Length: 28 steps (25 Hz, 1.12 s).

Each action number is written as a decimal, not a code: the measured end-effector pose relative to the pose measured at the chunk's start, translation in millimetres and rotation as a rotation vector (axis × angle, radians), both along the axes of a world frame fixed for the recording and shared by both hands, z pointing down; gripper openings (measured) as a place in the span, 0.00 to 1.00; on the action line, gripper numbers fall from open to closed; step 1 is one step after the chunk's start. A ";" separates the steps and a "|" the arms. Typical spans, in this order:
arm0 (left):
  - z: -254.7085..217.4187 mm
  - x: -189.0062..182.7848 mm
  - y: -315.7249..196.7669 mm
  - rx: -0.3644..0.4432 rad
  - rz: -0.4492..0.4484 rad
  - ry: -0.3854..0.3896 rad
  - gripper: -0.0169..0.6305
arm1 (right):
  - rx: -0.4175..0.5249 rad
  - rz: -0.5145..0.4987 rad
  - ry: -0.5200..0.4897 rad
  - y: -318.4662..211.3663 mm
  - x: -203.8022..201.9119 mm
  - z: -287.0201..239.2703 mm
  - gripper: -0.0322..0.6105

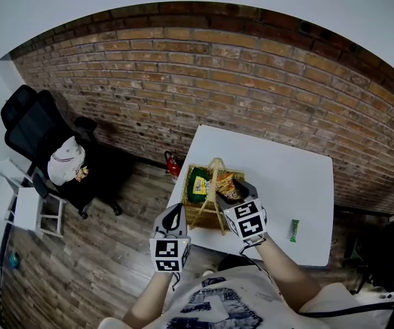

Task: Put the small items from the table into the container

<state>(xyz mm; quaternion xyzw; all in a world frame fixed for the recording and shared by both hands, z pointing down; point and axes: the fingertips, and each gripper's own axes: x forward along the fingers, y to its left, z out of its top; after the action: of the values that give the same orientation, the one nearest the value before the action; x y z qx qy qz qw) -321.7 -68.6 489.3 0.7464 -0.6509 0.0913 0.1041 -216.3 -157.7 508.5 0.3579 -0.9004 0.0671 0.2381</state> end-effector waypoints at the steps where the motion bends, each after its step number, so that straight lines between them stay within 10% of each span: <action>1: 0.2 -0.2 0.6 0.000 0.000 0.000 0.10 | 0.001 0.001 0.000 0.0 -0.1 -0.6 0.47; 28: -0.5 0.3 17.3 0.000 0.008 -0.001 0.10 | 0.057 0.020 -0.032 11.4 6.4 -21.7 0.49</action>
<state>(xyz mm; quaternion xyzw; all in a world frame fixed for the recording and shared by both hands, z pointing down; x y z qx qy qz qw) -321.4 -51.4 488.8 0.7489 -0.6481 0.0920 0.1035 -209.9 -146.3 486.8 0.3726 -0.9019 0.0497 0.2129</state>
